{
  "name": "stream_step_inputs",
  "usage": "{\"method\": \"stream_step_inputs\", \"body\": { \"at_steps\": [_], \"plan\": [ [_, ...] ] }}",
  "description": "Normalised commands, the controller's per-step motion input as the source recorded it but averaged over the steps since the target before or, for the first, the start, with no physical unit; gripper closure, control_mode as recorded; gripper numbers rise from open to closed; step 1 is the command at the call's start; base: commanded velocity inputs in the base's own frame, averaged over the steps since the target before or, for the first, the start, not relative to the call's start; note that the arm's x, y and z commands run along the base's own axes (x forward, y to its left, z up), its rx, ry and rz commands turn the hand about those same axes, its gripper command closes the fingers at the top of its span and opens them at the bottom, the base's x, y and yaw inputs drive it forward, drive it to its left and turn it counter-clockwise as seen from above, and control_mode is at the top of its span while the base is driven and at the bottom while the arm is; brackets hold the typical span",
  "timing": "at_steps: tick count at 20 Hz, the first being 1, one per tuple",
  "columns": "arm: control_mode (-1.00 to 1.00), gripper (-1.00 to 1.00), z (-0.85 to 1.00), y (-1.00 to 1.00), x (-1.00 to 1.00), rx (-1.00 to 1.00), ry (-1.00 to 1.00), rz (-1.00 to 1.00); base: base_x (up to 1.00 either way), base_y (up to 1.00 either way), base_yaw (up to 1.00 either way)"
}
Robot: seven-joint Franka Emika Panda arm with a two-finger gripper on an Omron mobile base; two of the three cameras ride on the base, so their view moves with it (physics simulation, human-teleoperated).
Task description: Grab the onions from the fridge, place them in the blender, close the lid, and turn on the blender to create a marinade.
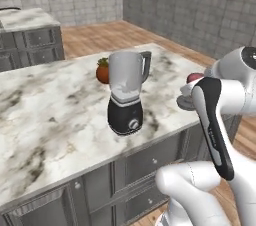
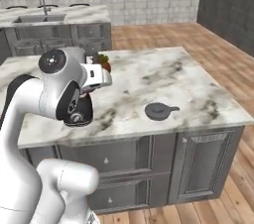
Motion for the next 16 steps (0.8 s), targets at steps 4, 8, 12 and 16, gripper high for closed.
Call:
{"method": "stream_step_inputs", "body": {
  "at_steps": [4, 8, 12, 16],
  "plan": [
    [1.0, 1.0, 0.0, 0.0, 0.0, 0.0, 0.0, 0.0, 0.29, -0.66, 0.31],
    [1.0, 1.0, 0.0, 0.0, 0.0, 0.0, 0.0, 0.0, 0.39, -0.25, 0.43],
    [1.0, 1.0, 0.0, 0.0, 0.0, 0.0, 0.0, 0.0, 0.44, -0.11, 0.5],
    [1.0, 1.0, 0.0, 0.0, 0.0, 0.0, 0.0, 0.0, 0.4, -0.18, 0.5]
  ]
}}
